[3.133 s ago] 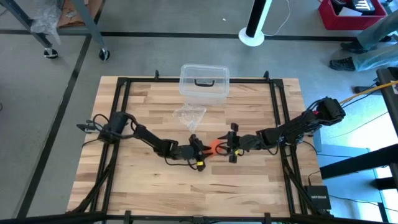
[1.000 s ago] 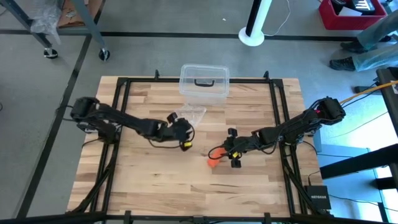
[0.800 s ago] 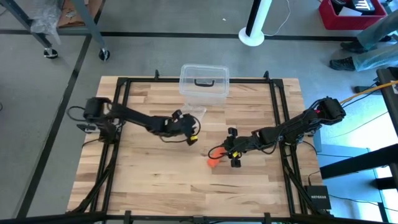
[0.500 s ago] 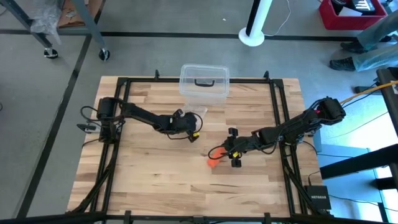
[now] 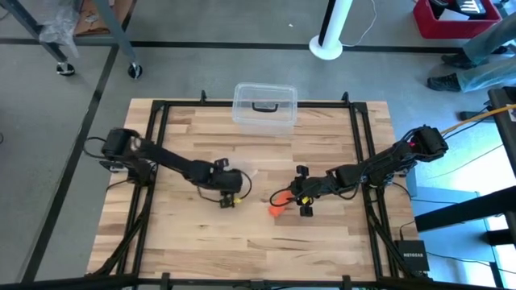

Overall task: Roll bandage
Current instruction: Open the zip bag

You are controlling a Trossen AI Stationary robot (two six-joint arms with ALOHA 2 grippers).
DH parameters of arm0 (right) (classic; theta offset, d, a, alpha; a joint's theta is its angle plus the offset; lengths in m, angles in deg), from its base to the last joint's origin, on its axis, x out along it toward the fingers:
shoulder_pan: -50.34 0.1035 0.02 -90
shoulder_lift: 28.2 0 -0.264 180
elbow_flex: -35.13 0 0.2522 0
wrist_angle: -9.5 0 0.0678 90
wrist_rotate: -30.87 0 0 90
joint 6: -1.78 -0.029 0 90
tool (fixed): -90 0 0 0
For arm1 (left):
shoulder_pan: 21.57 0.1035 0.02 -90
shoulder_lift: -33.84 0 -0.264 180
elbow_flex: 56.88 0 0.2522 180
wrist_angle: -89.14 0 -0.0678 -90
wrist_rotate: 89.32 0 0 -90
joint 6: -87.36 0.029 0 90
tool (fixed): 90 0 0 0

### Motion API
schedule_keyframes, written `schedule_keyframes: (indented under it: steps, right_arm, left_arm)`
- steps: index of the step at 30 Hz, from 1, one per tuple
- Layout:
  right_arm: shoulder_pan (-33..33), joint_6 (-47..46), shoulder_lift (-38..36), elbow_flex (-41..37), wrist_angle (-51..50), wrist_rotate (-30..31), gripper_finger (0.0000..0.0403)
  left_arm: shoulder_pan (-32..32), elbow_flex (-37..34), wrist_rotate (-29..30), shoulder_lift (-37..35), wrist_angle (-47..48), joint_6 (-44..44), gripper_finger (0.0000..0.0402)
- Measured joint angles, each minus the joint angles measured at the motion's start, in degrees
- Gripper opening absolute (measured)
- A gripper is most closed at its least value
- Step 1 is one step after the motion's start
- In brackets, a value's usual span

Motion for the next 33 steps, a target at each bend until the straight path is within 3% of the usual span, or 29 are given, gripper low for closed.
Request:
schedule_keyframes:
  steps: [6,12,17,22,29,33]
  right_arm:
    - [0.0,-0.7,0.0,0.0,0.2,0.1,0.0167]
    - [0.0,-1.2,0.0,0.0,0.0,0.3,0.0167]
    - [0.0,-1.2,0.0,0.0,-0.2,0.5,0.0167]
    - [0.0,-1.2,0.0,0.0,0.0,0.5,0.0167]
    - [0.0,-1.1,0.0,0.0,0.1,0.6,0.0167]
    - [0.0,-0.9,0.0,0.0,0.4,0.6,0.0167]
  left_arm:
    - [-1.4,0.4,1.6,-5.0,-2.5,-6.0,0.0122]
    - [-1.2,0.4,2.7,0.1,-6.6,-9.3,0.0179]
    - [-2.5,0.5,3.6,6.8,-10.0,-8.2,0.0187]
    - [-2.5,0.8,5.5,11.1,-9.6,-9.8,0.015]
    - [-2.6,0.9,4.4,11.0,-10.1,-6.6,0.0017]
    - [-2.8,1.8,4.4,8.4,-8.0,-3.6,0.0011]
